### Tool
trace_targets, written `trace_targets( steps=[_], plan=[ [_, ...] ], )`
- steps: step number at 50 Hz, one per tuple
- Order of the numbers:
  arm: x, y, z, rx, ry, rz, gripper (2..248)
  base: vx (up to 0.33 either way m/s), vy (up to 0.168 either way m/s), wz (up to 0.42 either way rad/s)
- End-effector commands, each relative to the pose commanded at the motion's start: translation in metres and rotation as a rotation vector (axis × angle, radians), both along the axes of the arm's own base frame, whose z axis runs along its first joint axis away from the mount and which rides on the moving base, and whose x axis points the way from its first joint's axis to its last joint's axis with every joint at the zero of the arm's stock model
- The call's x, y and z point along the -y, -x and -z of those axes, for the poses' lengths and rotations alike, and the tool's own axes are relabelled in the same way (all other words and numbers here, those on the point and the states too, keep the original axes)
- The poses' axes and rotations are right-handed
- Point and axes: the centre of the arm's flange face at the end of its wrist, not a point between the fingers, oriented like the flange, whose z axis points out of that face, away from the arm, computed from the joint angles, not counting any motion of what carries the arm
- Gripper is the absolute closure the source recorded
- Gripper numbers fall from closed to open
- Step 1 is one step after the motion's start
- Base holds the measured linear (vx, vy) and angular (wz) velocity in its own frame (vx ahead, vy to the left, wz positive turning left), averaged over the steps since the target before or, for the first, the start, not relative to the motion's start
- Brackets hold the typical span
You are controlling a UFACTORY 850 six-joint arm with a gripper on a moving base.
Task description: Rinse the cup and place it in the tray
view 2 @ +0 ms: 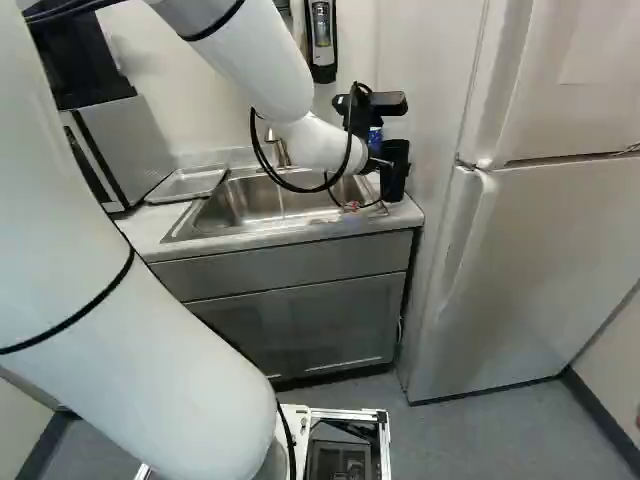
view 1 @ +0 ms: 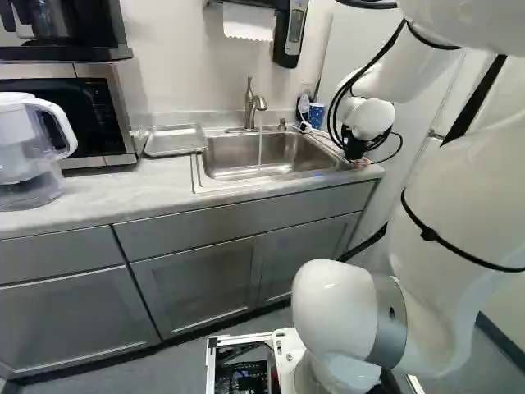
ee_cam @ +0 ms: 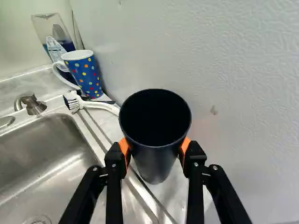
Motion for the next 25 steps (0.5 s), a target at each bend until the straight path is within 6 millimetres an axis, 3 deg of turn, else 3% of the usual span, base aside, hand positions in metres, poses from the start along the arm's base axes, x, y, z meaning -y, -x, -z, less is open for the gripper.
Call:
trace_targets(
  steps=[25],
  plan=[
    [-0.001, 0.003, -0.021, 0.041, 0.017, 0.000, 128, 0.000, 0.000, 0.000]
  ],
)
